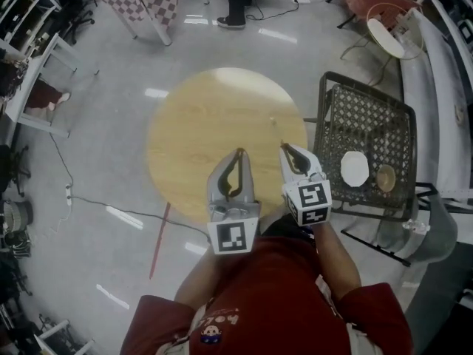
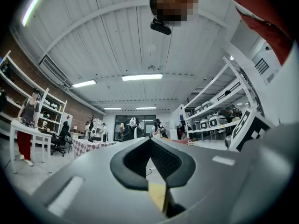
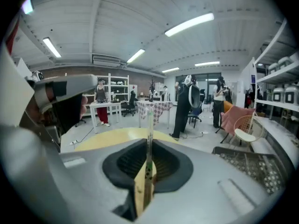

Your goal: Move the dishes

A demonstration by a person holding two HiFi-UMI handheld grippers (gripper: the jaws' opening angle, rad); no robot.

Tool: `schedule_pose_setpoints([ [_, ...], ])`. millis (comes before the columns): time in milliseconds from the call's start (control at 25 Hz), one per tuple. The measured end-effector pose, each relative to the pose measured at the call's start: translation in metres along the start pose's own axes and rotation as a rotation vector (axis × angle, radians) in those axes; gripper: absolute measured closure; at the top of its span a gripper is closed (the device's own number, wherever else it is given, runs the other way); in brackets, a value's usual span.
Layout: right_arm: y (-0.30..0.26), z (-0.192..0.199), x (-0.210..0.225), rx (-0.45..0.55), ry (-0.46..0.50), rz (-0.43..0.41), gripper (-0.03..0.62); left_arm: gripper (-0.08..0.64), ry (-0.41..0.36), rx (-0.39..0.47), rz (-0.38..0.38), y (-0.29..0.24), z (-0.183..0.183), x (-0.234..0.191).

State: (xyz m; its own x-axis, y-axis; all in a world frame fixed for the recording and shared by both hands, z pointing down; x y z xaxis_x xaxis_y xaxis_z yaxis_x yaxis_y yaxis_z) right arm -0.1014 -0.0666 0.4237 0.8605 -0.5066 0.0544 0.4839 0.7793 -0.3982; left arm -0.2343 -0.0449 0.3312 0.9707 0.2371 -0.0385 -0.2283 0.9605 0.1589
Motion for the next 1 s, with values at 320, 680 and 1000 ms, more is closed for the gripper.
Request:
schedule_pose_setpoints([
  [320, 0.055, -0.050, 0.012, 0.331, 0.081, 0.143, 0.554, 0.554, 0.000, 0.011, 0.057, -0.011, -0.008, 0.023],
  [680, 0.113, -0.050, 0.044, 0.453, 0.109, 0.327, 0.554, 0.554, 0.016, 0.006, 0.177, -0.019, -0.007, 0.075],
  [1000, 0.159, -0.031, 0.079, 0.440, 0.065, 0.477, 0.554, 0.554, 0.036, -0.006, 0.308, -0.027, -0.003, 0.129],
])
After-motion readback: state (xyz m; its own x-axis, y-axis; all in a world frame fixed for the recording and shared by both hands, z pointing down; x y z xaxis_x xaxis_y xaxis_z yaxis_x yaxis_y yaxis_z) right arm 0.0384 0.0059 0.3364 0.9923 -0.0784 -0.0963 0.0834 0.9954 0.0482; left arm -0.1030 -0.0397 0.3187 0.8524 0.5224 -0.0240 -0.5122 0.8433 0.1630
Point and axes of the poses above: the fingertips, and each gripper's own axes: y backward along the fingers, x to its right, z out of its underside, the point moved 3 cm from there along y, backward along the fingers, and after that the axes turned 10 degrees about -z, right-handed, at the moved point
